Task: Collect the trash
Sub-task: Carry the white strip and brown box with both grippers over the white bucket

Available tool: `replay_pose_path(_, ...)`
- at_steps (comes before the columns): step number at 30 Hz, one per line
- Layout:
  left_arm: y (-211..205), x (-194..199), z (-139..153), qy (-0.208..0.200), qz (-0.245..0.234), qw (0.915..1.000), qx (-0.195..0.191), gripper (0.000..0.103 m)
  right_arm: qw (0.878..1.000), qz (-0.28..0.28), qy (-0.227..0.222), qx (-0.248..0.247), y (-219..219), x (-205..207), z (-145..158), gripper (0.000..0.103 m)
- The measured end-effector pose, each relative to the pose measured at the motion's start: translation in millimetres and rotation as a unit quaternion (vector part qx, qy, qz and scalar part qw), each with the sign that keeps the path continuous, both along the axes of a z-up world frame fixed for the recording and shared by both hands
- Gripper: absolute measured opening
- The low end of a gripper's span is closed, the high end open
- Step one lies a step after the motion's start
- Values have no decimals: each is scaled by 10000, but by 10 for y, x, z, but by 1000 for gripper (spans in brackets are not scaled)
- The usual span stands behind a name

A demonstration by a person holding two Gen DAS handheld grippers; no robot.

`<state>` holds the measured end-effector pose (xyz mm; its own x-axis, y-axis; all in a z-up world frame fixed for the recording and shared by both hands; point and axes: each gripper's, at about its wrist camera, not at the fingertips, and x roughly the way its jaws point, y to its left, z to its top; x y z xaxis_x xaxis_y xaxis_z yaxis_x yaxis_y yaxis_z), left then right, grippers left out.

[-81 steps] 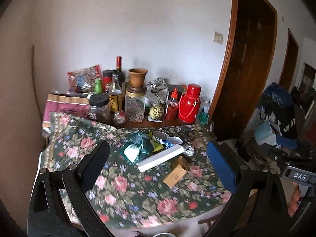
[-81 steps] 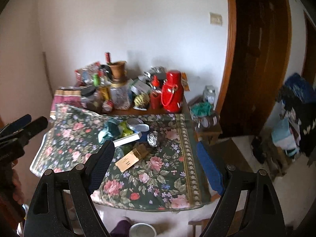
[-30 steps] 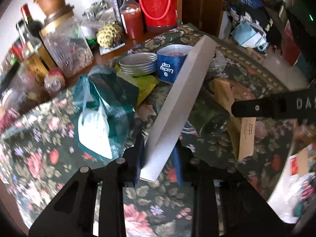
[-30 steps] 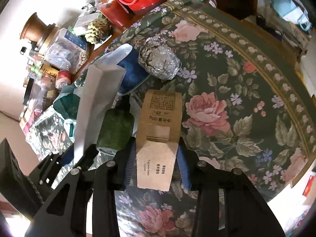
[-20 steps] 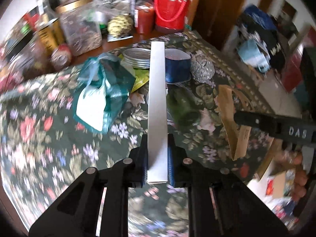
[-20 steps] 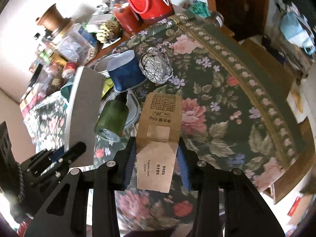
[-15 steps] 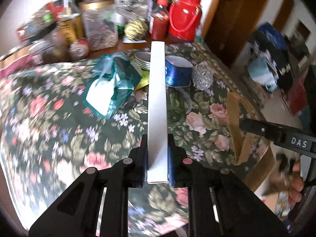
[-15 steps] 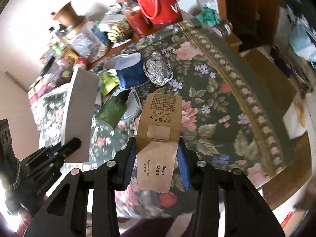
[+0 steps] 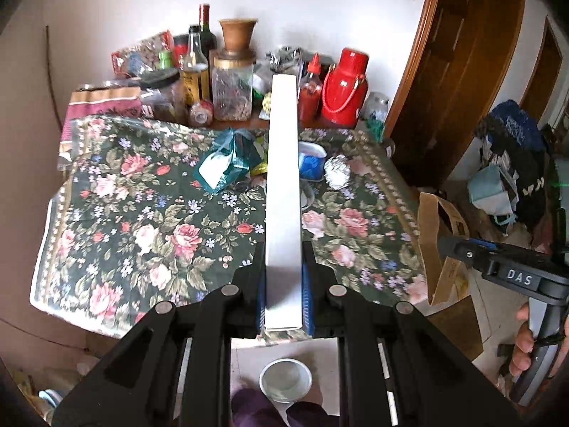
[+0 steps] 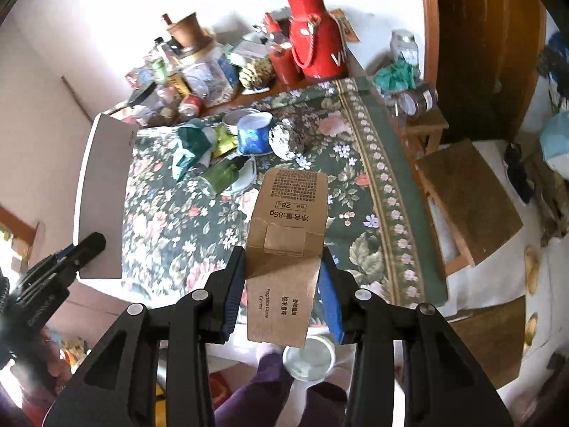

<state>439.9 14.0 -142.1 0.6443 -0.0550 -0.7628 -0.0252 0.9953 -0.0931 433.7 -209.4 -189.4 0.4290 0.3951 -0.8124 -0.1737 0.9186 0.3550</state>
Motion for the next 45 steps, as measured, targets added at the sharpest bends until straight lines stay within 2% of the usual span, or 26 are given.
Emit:
replay_pose_path(6, -50, -439, 278, -315, -3, 9995, 27, 16, 9991, 164, -391, 84, -31, -373, 355, 36)
replay_pose_path(13, -16, -1052, 489, -620, -199, 9978, -114, 16, 9964, -47, -846, 94, -3, -914, 710, 36)
replay_pose_path(22, 145, -1967, 457, -551, -405, 9976, -63, 16, 9961, -266, -831, 86, 203, -1688, 769, 36)
replay_pose_path(30, 164, -2606, 115, -67, -589, 9982, 12, 16, 9989, -286, -357, 92, 399, -2302, 425, 36)
replay_pose_path(36, 149, -2783, -285, 429, -603, 9972, -49, 16, 9998, -168, 58, 64, 471, -2489, 52, 36)
replay_pose_path(41, 76, -2737, -874, 928, -638, 9936, 123, 16, 9992, -44, 382, -134, 501, -2481, -370, 36)
replay_pose_path(45, 55, -2607, -1406, 1285, -635, 9896, 112, 16, 9968, 50, 785, -125, 476, -2333, -921, 36)
